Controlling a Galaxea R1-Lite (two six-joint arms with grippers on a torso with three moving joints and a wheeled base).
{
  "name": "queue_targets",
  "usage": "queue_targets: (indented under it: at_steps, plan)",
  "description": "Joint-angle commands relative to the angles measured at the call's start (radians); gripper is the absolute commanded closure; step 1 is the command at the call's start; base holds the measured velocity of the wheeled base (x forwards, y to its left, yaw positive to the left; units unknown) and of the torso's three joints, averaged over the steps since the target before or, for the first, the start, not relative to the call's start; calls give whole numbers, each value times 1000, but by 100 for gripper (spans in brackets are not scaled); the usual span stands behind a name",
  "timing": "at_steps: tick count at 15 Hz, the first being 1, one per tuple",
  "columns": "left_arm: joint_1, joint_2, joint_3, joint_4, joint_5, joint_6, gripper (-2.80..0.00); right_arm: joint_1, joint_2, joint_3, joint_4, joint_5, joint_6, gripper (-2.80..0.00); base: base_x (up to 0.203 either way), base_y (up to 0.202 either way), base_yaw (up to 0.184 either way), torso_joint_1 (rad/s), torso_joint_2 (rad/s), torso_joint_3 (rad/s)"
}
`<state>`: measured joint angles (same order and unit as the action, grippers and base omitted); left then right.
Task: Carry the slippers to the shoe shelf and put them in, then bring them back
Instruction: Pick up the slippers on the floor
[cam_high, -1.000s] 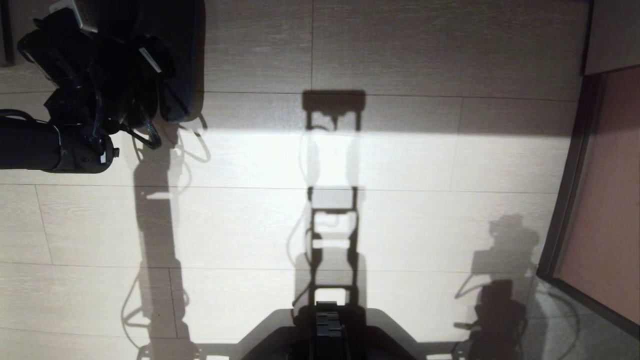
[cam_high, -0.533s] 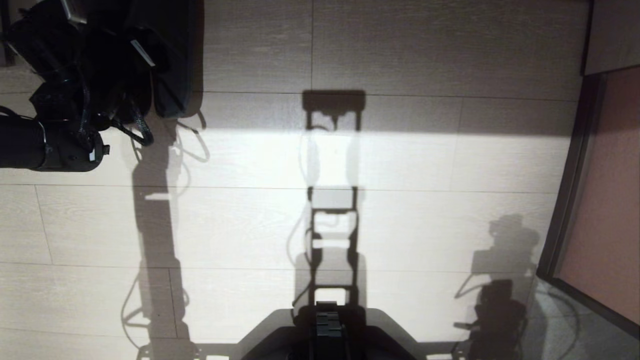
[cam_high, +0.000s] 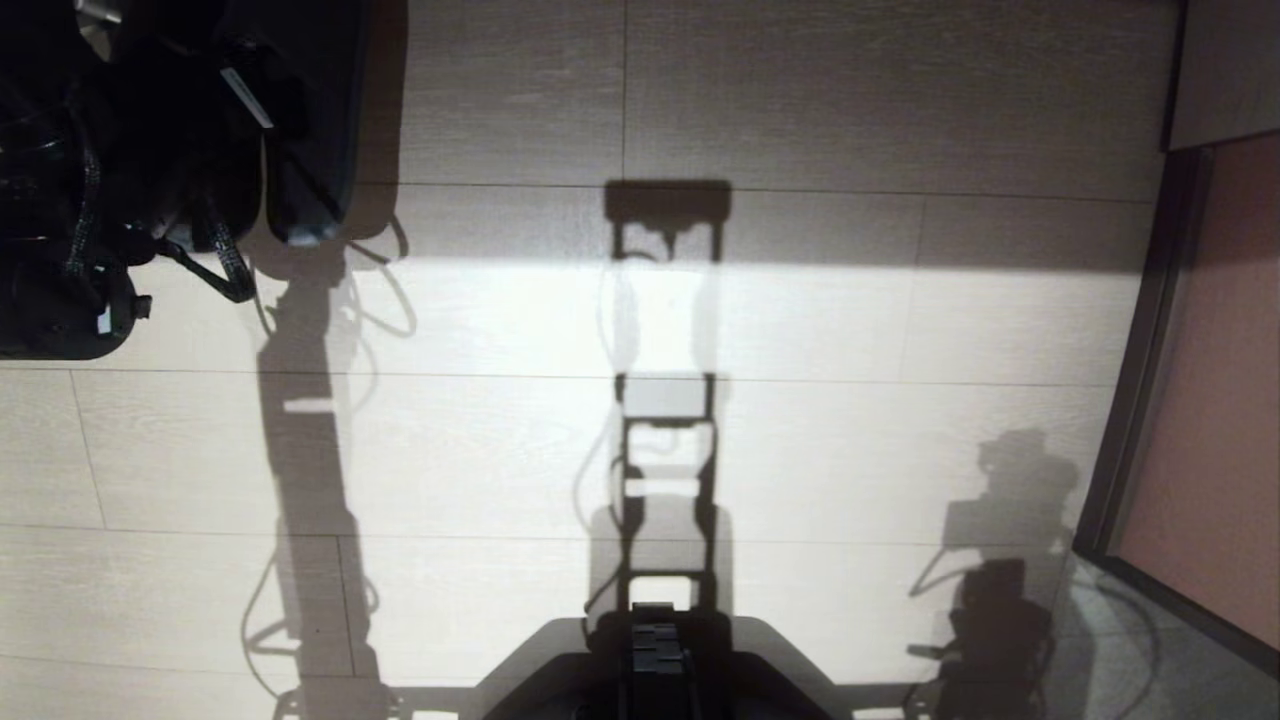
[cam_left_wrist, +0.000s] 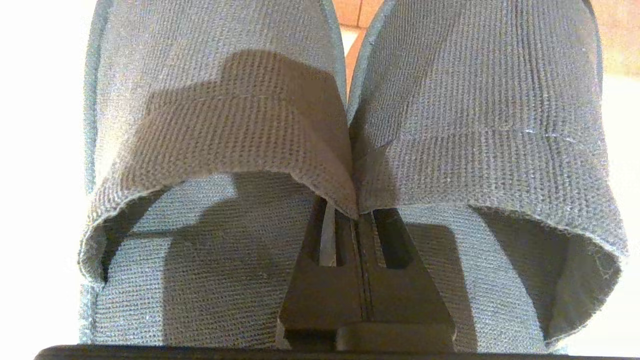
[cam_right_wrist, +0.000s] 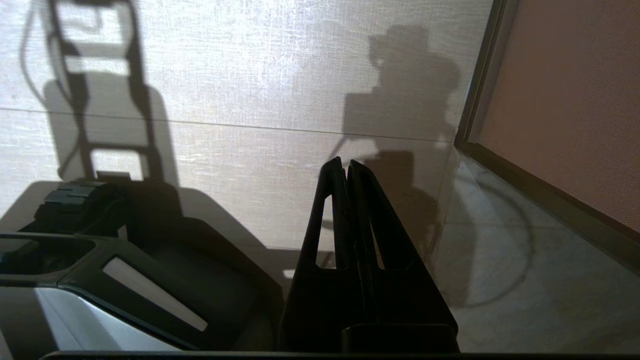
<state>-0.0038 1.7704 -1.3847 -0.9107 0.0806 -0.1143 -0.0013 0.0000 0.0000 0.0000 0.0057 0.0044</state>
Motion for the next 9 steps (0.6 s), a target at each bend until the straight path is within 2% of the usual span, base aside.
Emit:
queue_targets:
  at_steps: [1, 4, 6, 9]
  plan:
    - [-4, -79, 66, -5, 1, 43, 0, 0, -2, 0, 0, 0, 0, 0, 0, 0, 0, 0, 0, 0]
    - [-5, -183, 195, 31, 4, 117, 0, 0, -2, 0, 0, 0, 0, 0, 0, 0, 0, 0, 0, 0]
    - [-3, -203, 219, 49, 4, 130, 0, 0, -2, 0, 0, 0, 0, 0, 0, 0, 0, 0, 0, 0]
    - [24, -322, 349, 154, 3, 149, 0, 1, -2, 0, 0, 0, 0, 0, 0, 0, 0, 0, 0, 0]
